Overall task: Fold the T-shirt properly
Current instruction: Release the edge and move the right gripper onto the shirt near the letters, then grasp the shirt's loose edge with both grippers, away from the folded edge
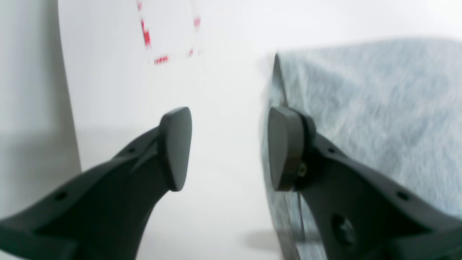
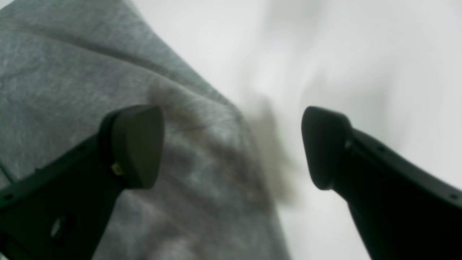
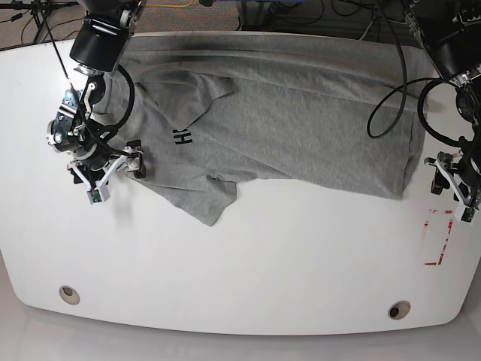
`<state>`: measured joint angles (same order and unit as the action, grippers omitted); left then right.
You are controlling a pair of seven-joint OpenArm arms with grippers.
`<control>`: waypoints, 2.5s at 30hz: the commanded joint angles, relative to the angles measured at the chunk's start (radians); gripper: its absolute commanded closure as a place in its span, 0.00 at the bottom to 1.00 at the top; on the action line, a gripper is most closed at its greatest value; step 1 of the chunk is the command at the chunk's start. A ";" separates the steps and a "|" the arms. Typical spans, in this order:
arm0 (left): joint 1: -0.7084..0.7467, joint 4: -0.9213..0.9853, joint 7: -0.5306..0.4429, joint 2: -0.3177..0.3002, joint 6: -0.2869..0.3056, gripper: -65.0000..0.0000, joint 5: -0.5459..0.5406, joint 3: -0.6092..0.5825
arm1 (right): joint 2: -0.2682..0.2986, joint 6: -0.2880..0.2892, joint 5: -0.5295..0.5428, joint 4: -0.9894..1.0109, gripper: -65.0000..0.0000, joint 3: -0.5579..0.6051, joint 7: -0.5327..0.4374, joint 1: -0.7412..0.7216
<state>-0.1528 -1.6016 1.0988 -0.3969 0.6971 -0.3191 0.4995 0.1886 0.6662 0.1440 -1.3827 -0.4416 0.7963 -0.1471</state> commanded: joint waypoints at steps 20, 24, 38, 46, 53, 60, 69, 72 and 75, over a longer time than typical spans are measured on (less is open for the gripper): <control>-0.004 0.051 -0.050 -0.021 0.001 0.51 0.081 0.004 | -0.033 0.002 0.012 0.111 0.16 0.007 -0.128 -0.018; -0.004 0.051 -0.050 -0.021 0.001 0.51 0.081 0.004 | -0.033 0.002 0.012 0.130 0.28 0.007 -0.139 -0.016; -0.049 0.143 -0.050 -0.015 0.001 0.50 0.082 -0.003 | -0.036 0.002 0.012 0.072 0.94 0.010 -0.137 0.005; -0.166 0.353 -0.050 -0.015 0.001 0.50 0.082 -0.048 | -0.034 0.002 0.012 0.010 0.94 0.080 -0.136 0.034; -0.225 0.524 -0.131 0.010 0.001 0.48 0.082 -0.051 | -0.033 0.002 0.012 -0.010 0.94 0.091 -0.136 0.053; -0.261 0.651 -0.185 0.025 0.001 0.42 0.081 -0.075 | -0.038 0.002 0.012 -0.016 0.94 0.092 -0.136 0.060; -0.268 0.682 -0.228 0.034 0.001 0.41 0.077 -0.150 | -0.038 0.002 0.013 -0.016 0.94 0.092 -0.136 0.060; -0.267 0.683 -0.230 0.034 0.001 0.41 0.079 -0.170 | -0.036 0.002 0.016 -0.016 0.94 0.092 -0.136 0.060; -0.267 0.689 -0.228 0.034 0.001 0.42 0.077 -0.183 | -0.034 0.002 0.012 -0.016 0.94 0.091 -0.136 0.060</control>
<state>-0.3977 -0.9043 0.8734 -0.3481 0.6968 -0.2329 0.3183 0.1436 0.6659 0.1379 -1.3758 -0.3470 0.6838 -0.0692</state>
